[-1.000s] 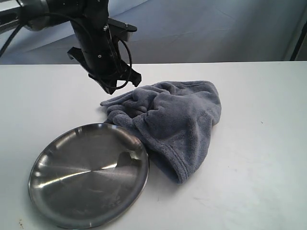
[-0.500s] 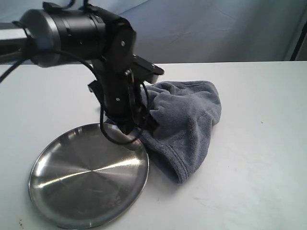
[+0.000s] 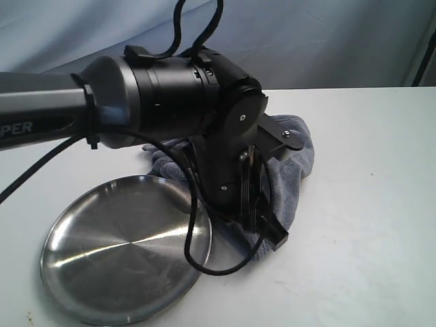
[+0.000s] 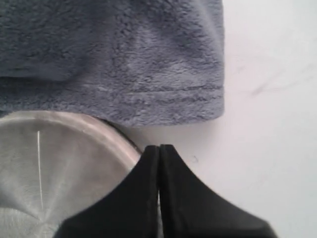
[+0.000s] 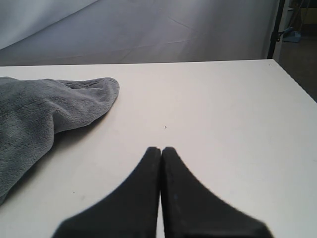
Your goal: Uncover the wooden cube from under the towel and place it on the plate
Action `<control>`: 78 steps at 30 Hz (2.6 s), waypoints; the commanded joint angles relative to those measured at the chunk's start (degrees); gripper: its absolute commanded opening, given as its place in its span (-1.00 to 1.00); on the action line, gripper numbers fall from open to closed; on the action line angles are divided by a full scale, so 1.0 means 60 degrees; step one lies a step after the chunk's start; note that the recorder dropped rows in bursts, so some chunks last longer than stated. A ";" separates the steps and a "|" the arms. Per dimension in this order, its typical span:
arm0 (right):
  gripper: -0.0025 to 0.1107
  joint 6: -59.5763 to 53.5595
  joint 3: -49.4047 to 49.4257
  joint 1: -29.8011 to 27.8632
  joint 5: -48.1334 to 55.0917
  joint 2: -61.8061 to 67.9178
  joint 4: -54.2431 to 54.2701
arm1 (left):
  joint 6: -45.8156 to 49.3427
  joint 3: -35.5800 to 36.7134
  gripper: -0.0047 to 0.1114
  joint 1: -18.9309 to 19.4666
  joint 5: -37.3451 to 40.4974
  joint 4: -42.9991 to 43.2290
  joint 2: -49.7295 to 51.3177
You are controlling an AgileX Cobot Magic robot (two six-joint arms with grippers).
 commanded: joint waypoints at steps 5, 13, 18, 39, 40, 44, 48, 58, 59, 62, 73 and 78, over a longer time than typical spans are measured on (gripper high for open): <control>-0.90 0.0038 0.0025 0.0000 0.0113 -0.0061 0.0047 | -0.0620 0.0023 -0.28 -0.0426 -0.0282 0.0399 -0.0132; -0.90 0.0038 0.0025 0.0000 0.0113 -0.0061 0.0047 | -0.2398 0.0023 0.40 -0.0426 -0.0300 0.0027 -0.0108; -0.90 0.0038 0.0025 0.0000 0.0113 -0.0061 0.0047 | -0.4015 0.0023 0.40 -0.0426 -0.0359 0.0216 0.0132; -0.90 0.0038 0.0025 0.0000 0.0113 -0.0061 0.0047 | -0.8108 0.0023 0.39 -0.0426 -0.2509 0.0970 0.0980; -0.90 0.0038 0.0025 0.0000 0.0113 -0.0061 0.0047 | -0.8106 0.0023 0.39 -0.0426 -0.2509 0.0970 0.1006; -0.90 0.0038 0.0025 0.0000 0.0113 -0.0061 0.0047 | -0.8466 0.0023 0.39 -0.0426 -0.2256 0.0098 0.1059; -0.90 0.0038 0.0025 0.0000 0.0113 -0.0061 0.0047 | -0.8556 0.0023 0.39 -0.0426 -0.2290 -0.0652 0.1194; -0.90 0.0038 0.0025 0.0000 0.0113 -0.0061 0.0047 | -0.8556 0.0023 0.19 -0.0408 -0.2893 -0.0386 0.1199; -0.90 0.0038 0.0025 0.0000 0.0113 -0.0061 0.0047 | -0.8556 0.0023 0.11 -0.0408 -0.2945 -0.0386 0.1199; -0.90 0.0038 0.0025 0.0000 0.0113 -0.0061 0.0047 | -0.8597 0.0023 -0.22 -0.0408 -0.3070 -0.0386 0.1199; -0.90 0.0038 0.0025 0.0000 0.0113 -0.0061 0.0047 | -0.8576 0.0023 -0.92 -0.0408 -0.2854 -0.0386 0.1199; -0.90 0.0038 0.0025 0.0000 0.0113 -0.0061 0.0047 | -0.7412 -0.0212 -0.92 -0.0408 -0.1933 -0.0386 0.1199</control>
